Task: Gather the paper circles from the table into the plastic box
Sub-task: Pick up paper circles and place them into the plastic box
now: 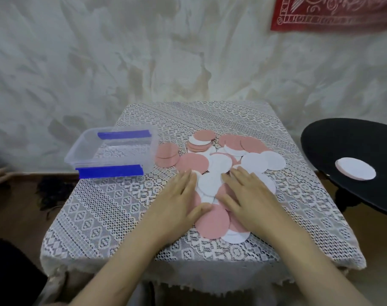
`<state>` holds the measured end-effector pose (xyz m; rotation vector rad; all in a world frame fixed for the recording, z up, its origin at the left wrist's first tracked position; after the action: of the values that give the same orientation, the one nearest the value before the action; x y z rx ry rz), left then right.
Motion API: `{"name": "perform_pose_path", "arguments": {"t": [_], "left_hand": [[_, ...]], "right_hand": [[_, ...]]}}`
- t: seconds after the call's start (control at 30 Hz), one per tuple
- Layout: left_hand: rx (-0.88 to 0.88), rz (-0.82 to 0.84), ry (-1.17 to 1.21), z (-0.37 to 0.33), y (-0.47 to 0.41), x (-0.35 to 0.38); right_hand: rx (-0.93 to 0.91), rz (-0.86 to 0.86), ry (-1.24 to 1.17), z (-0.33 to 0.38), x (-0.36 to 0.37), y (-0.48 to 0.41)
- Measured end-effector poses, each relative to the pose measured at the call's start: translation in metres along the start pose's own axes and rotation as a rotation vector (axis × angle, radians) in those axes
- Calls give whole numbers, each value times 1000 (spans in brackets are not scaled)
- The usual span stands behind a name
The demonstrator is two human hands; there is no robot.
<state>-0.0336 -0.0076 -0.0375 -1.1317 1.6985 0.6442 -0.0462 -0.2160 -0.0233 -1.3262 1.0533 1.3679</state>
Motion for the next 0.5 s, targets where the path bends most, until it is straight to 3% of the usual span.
{"name": "perform_pose_path", "arguments": {"t": [0.5], "left_hand": [[61,-10,29,-5,-19,-13]], "right_hand": [[92,-12,-142,-10,-9,25]]}}
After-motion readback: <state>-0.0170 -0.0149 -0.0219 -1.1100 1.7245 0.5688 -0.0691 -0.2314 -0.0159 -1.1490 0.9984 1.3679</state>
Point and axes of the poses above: each hand's wrist, its own y-axis away from the middle knuckle, its own x-axis out of the palm, z = x × y, the point moved 1 cm from there along -y, towards the middle knuckle, and after that the axes turned 10 degrees about y, right-handed, at the moved point
